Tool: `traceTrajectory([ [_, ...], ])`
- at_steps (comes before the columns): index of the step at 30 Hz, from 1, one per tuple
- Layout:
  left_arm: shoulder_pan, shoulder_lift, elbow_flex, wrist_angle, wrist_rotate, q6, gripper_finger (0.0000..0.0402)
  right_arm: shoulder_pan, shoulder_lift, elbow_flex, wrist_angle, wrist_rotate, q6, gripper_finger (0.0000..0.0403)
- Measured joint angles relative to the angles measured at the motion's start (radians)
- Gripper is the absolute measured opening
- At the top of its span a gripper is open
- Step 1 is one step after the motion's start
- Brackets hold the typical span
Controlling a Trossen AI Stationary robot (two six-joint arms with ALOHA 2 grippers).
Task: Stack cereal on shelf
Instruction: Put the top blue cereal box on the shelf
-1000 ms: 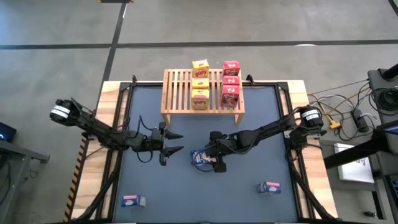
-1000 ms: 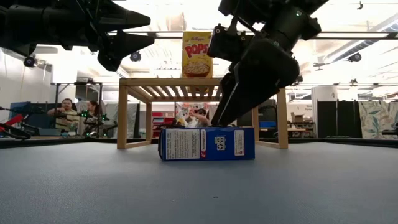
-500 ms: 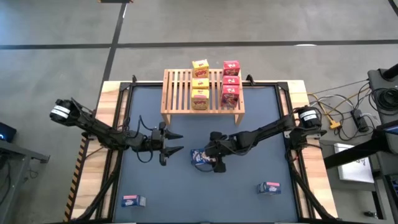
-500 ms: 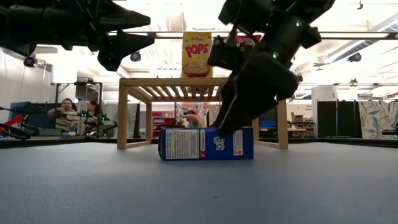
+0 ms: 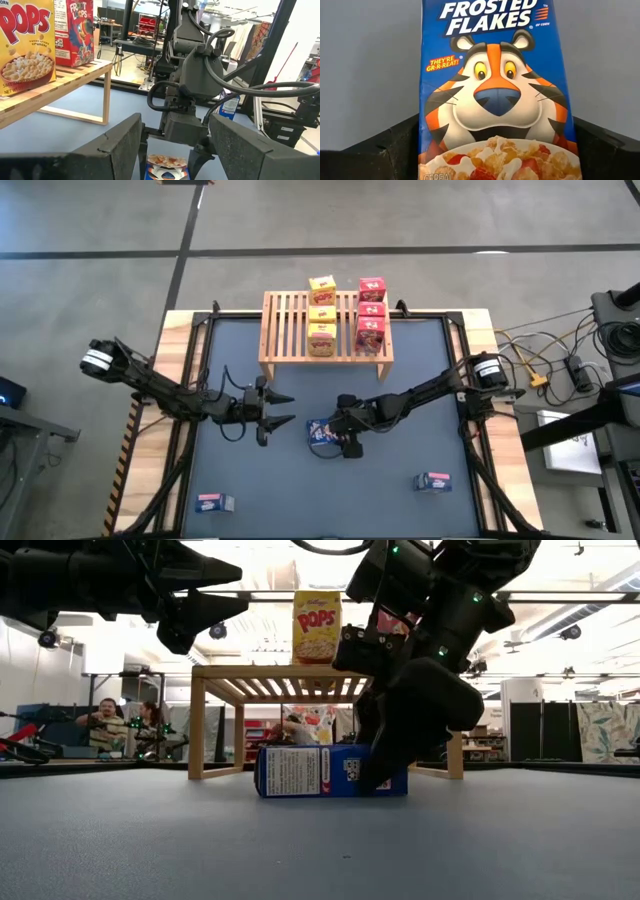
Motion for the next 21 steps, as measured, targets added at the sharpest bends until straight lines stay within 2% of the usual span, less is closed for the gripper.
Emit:
traceTrajectory([
  [8,0.0,0.0,0.0,0.0,0.0,0.0,0.0219,0.0,-0.001,0.0,0.0,0.0,-0.004,0.0328],
  [21,0.0,0.0,0.0,0.0,0.0,0.0,0.0219,0.0,-0.003,0.001,0.004,0.001,-0.001,0.0325],
])
